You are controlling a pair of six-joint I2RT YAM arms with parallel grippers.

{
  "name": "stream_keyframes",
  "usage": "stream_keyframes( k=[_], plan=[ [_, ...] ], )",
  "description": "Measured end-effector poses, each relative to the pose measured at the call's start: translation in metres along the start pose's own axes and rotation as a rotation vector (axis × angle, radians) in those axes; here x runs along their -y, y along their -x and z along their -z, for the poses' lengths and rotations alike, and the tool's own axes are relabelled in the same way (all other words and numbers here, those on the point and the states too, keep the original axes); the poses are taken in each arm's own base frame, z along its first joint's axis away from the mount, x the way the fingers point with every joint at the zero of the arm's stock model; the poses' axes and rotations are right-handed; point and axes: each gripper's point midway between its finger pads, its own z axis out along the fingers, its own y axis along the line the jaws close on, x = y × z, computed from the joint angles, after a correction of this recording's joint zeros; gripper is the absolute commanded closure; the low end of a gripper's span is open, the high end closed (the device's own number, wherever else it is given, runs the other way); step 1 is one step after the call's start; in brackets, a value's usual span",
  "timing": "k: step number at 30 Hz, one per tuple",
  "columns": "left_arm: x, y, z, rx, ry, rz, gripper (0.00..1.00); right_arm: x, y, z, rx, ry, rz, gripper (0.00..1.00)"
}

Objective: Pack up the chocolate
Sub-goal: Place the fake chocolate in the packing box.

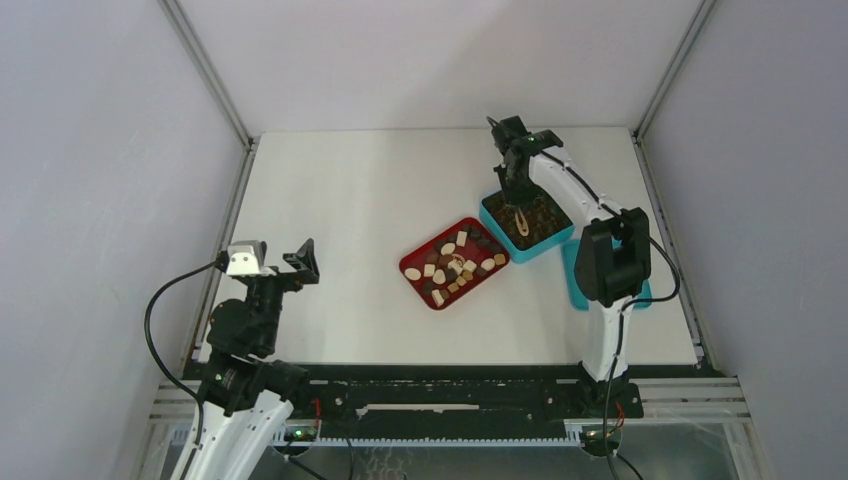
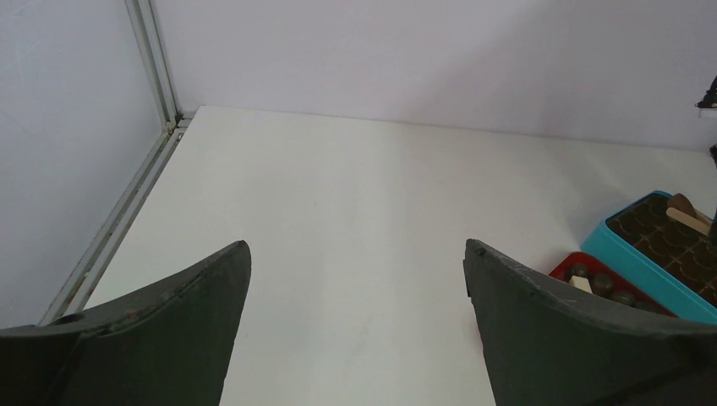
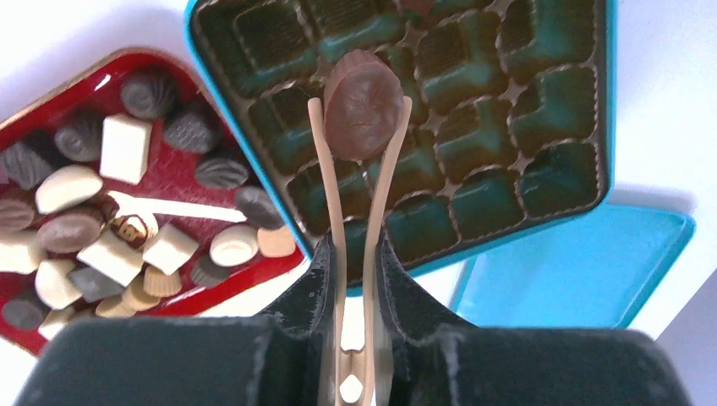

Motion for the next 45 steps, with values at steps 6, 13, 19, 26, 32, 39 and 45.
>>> stream_keyframes(
  k=[6,13,19,26,32,39,45],
  plan=[
    [0.000,-0.001,0.000,-0.002,0.000,-0.001,0.00,0.013,0.012,-0.025,-0.025,-0.020,-0.015,0.81],
    [0.000,-0.003,-0.002,-0.012,0.001,-0.004,0.00,0.010,0.016,-0.044,-0.051,-0.020,0.000,0.77],
    [0.000,-0.003,-0.002,-0.013,0.001,-0.004,0.00,0.008,0.013,-0.054,-0.073,-0.020,0.008,0.72],
    [0.000,-0.003,-0.002,-0.013,0.001,-0.004,0.00,0.005,0.011,-0.058,-0.084,-0.005,0.014,0.64],
    [0.000,-0.003,-0.002,-0.013,0.001,-0.004,0.00,0.005,0.011,-0.058,-0.084,-0.005,0.015,0.59],
    [0.000,-0.003,-0.002,-0.013,0.000,-0.004,0.00,0.005,0.012,-0.057,-0.083,-0.005,0.015,0.57],
    [0.001,-0.003,-0.002,-0.013,-0.003,-0.004,0.00,0.005,0.012,-0.057,-0.083,-0.004,0.015,0.55]
  ],
)
